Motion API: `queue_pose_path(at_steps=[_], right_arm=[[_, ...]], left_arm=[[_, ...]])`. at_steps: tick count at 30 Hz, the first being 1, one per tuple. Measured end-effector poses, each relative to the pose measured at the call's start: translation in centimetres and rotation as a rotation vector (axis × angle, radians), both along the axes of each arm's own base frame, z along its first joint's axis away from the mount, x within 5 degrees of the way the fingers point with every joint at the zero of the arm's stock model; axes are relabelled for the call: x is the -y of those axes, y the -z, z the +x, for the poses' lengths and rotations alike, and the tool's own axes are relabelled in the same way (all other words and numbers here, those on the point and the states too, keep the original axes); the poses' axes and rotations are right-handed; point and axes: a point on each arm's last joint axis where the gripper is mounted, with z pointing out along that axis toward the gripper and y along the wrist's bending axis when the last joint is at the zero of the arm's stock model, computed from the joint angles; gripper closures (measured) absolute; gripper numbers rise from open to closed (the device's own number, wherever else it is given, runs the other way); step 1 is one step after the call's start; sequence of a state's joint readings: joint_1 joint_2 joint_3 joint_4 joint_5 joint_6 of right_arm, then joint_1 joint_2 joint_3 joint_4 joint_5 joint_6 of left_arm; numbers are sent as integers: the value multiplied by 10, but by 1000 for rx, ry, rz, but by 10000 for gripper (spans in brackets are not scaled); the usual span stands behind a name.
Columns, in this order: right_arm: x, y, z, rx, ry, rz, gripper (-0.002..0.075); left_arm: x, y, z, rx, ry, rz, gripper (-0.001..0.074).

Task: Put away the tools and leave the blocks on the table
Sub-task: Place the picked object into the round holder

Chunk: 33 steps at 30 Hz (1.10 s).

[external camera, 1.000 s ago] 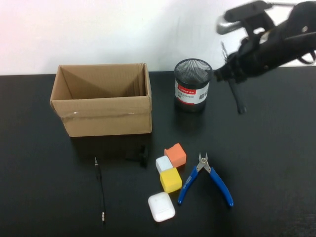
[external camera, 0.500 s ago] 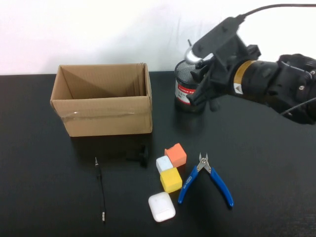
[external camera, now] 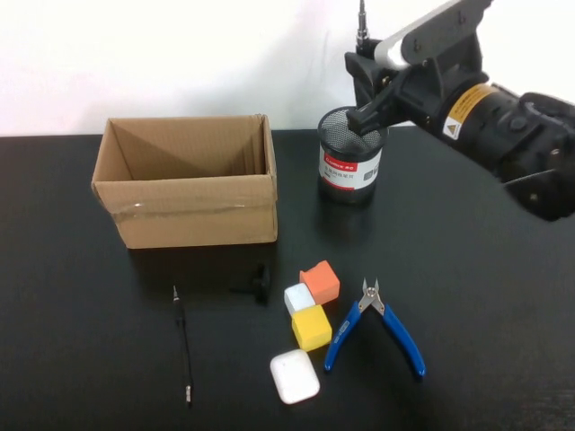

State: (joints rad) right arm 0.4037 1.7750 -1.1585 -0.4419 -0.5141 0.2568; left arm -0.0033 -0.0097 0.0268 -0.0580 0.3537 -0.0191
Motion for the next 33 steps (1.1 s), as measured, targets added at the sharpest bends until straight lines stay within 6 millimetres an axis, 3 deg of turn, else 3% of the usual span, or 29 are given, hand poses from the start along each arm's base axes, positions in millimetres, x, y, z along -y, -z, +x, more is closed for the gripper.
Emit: queue_pose_path(at_steps=[7, 16, 20, 25, 33], right_arm=[[1, 37, 34, -6, 136, 126, 590], [-13, 46, 75, -60, 172, 73, 590], [-13, 46, 78, -79, 177, 56, 561], [-13, 50, 78, -118, 183, 27, 468], [-11, 50, 74, -193, 196, -21, 442]], left_arm=[[0, 0, 0, 0, 0, 0, 739], [0, 0, 0, 0, 0, 0, 739], [0, 0, 0, 0, 0, 0, 739], [0, 0, 0, 0, 0, 0, 739], [0, 0, 0, 0, 0, 0, 739]])
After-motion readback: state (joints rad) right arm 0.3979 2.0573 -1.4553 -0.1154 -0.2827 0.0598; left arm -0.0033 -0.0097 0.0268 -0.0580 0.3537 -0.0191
